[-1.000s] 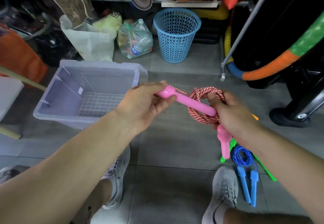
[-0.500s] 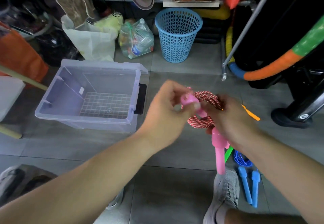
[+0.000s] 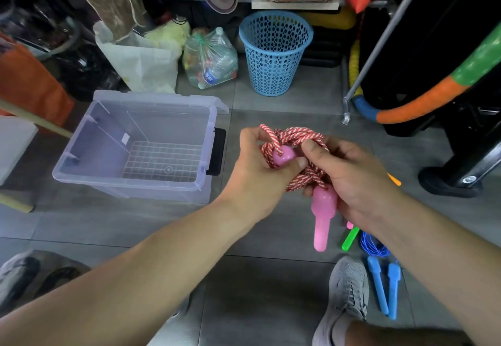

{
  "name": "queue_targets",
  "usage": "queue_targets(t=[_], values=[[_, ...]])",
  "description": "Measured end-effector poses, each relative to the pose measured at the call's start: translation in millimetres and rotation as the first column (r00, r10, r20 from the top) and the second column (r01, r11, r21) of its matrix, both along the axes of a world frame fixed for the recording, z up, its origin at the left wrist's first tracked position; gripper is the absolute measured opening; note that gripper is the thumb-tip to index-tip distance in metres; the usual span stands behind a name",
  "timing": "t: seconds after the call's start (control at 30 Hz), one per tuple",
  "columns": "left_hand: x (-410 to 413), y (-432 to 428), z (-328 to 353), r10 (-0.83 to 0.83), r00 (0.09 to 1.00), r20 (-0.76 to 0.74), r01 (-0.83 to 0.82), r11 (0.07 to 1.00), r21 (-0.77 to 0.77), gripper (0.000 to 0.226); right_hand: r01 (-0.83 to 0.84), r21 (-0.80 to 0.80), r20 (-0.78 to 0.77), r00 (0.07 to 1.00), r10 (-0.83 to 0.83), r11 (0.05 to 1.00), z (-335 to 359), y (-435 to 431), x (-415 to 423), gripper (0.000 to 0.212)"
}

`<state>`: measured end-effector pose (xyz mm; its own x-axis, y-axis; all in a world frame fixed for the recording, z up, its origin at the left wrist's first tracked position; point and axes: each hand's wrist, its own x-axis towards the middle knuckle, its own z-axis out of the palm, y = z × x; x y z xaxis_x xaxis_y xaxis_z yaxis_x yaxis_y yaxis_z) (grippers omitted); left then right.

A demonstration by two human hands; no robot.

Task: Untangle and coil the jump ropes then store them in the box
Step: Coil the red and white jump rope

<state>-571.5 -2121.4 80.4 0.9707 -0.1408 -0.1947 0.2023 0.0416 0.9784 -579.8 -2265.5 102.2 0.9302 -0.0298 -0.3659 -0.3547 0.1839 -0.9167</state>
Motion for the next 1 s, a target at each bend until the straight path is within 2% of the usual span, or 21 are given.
queue_targets(t=[0.1, 0.13, 0.2, 0.27, 0.37, 0.43, 0.5, 0.6, 0.7, 0.77, 0.83, 0.9, 1.0], values=[[3, 3, 3, -0.01, 0.997, -0.074, 0.001, 0.992, -0.124, 0.072, 0.017, 0.041, 0.011, 1.0, -0.018, 0.999, 8, 3, 2, 0.012], [5, 5, 6, -0.044, 0.997, -0.07, 0.032, 0.987, -0.157, 0.071, 0.02, 0.06, 0.016, 1.0, -0.021, 0.998, 11, 2, 3, 0.013], [8, 8, 10, -0.116, 0.993, -0.011, 0.113, 0.98, -0.163, 0.053, 0.009, 0.066, 0.038, 0.999, -0.012, 0.998, 18, 1, 3, 0.015], [6, 9, 11, -0.172, 0.984, 0.045, 0.175, 0.983, -0.061, 0.038, 0.009, -0.016, 0.087, 0.996, -0.008, 1.0, 20, -1, 3, 0.016], [3, 9, 9, -0.263, 0.964, 0.041, 0.258, 0.961, 0.1, 0.042, 0.052, -0.187, 0.172, 0.985, -0.019, 0.981, 18, -4, 3, 0.018], [-2, 9, 12, -0.336, 0.942, -0.009, 0.334, 0.933, 0.131, 0.049, 0.091, -0.188, 0.192, 0.98, -0.054, 0.978, 19, -7, 7, 0.02], [-3, 12, 10, -0.381, 0.923, -0.058, 0.383, 0.892, 0.238, 0.056, 0.171, -0.163, 0.2, 0.97, -0.137, 0.972, 20, -13, 13, 0.018], [1, 18, 1, -0.365, 0.915, -0.169, 0.402, 0.831, 0.385, 0.046, 0.255, -0.169, 0.227, 0.95, -0.214, 0.952, 22, -23, 21, 0.016], [3, 20, 0, -0.309, 0.927, -0.212, 0.367, 0.859, 0.358, 0.017, 0.245, -0.243, 0.223, 0.956, -0.192, 0.939, 14, -24, 21, 0.018], [4, 20, 1, -0.282, 0.937, -0.206, 0.332, 0.902, 0.275, 0.022, 0.206, -0.3, 0.218, 0.965, -0.143, 0.931, 7, -20, 20, 0.018], [5, 21, 3, -0.301, 0.927, -0.225, 0.316, 0.948, 0.034, 0.036, 0.187, -0.376, 0.259, 0.962, -0.09, 0.908, 4, -15, 21, 0.018], [5, 20, 11, -0.353, 0.91, -0.218, 0.331, 0.935, -0.131, 0.038, 0.175, -0.422, 0.302, 0.952, -0.044, 0.889, 6, -9, 23, 0.016], [8, 22, 18, -0.228, 0.967, -0.117, 0.222, 0.973, -0.055, 0.024, 0.116, -0.344, 0.319, 0.948, 0.0, 0.932, 11, 3, 26, 0.013]])
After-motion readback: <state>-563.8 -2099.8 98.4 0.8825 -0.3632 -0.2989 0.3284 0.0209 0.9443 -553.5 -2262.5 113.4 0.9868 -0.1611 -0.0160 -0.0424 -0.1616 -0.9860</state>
